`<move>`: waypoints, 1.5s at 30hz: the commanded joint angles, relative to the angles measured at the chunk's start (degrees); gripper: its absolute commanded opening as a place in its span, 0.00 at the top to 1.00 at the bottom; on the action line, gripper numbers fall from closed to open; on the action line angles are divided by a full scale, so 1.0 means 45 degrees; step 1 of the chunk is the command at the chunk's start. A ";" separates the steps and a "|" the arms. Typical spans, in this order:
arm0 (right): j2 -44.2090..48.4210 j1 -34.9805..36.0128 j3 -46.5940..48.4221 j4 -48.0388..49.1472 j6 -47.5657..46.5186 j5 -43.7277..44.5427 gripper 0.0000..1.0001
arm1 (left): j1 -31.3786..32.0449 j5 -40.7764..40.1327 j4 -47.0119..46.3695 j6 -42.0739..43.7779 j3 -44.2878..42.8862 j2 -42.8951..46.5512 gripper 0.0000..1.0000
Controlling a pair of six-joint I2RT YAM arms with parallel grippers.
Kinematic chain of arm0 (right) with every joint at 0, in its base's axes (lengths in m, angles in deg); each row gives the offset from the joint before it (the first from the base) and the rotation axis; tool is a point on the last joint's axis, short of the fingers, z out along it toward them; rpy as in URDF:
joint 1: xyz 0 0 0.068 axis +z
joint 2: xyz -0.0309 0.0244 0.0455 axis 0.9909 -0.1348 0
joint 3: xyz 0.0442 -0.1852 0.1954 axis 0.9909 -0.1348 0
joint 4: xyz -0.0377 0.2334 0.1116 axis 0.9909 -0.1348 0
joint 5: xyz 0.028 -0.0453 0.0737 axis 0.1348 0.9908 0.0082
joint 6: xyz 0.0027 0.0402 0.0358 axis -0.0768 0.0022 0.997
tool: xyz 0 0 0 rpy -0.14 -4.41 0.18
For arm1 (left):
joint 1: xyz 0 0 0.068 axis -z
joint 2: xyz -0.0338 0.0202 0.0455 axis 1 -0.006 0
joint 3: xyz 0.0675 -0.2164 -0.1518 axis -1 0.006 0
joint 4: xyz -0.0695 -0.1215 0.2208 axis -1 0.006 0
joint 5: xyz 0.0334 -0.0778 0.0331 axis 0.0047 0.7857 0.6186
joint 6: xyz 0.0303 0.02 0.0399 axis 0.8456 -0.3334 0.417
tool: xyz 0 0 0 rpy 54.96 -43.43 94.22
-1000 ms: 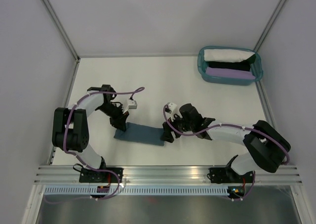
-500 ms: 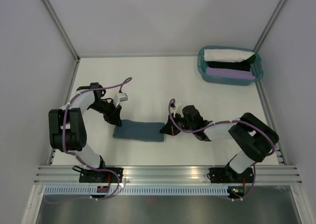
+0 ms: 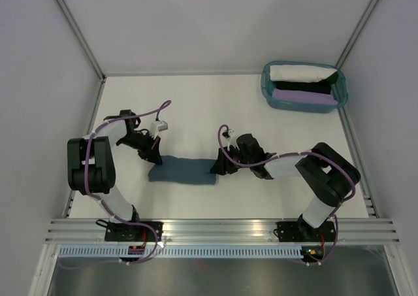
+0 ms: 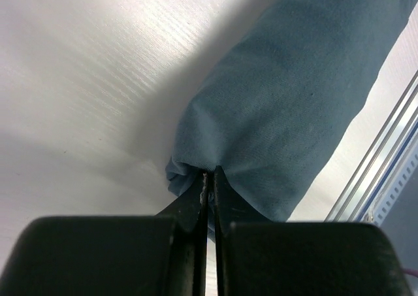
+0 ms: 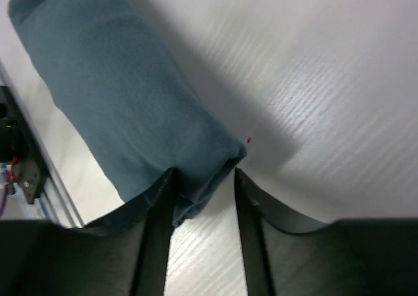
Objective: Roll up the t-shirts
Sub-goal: Roll the tshirt
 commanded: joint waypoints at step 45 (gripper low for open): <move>-0.5815 0.4606 1.1671 -1.1504 -1.1032 0.4012 0.02 | -0.0022 -0.0052 -0.0033 -0.0311 -0.0400 0.1346 0.83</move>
